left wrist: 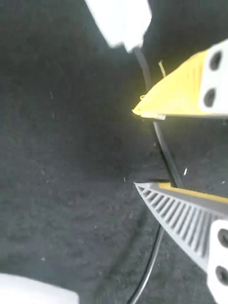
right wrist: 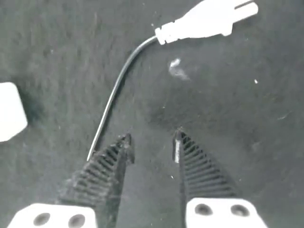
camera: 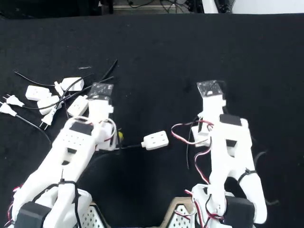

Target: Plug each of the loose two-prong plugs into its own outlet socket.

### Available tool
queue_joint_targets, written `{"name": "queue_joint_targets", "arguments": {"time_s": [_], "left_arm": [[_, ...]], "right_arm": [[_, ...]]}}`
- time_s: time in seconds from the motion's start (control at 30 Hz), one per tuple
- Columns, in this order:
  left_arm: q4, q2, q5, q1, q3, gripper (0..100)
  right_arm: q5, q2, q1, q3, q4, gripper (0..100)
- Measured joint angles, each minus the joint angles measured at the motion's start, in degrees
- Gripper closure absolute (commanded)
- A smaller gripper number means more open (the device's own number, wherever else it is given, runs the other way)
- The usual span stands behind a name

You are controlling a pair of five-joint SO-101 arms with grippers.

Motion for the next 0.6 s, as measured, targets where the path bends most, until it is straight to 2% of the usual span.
{"name": "queue_joint_targets", "arguments": {"time_s": [0.07,0.17,0.3,0.43,0.6], "left_arm": [[5.10,0.00,-0.26,1.76,-3.96,78],[10.99,0.00,-4.57,6.51,-8.00,78],[12.40,0.00,-10.20,13.98,-8.35,78],[3.87,0.00,-11.43,15.91,-3.34,78],[-13.27,0.09,-11.52,15.74,6.95,78]], "right_arm": [[-2.73,0.00,0.35,2.11,-3.34,86.4],[-4.31,-0.53,1.85,4.31,-7.30,86.4],[-4.75,-0.53,2.46,6.24,-10.99,86.4],[-4.75,-0.53,2.46,6.86,-12.84,86.4],[-4.75,-0.53,2.46,7.30,-13.27,86.4]]}}
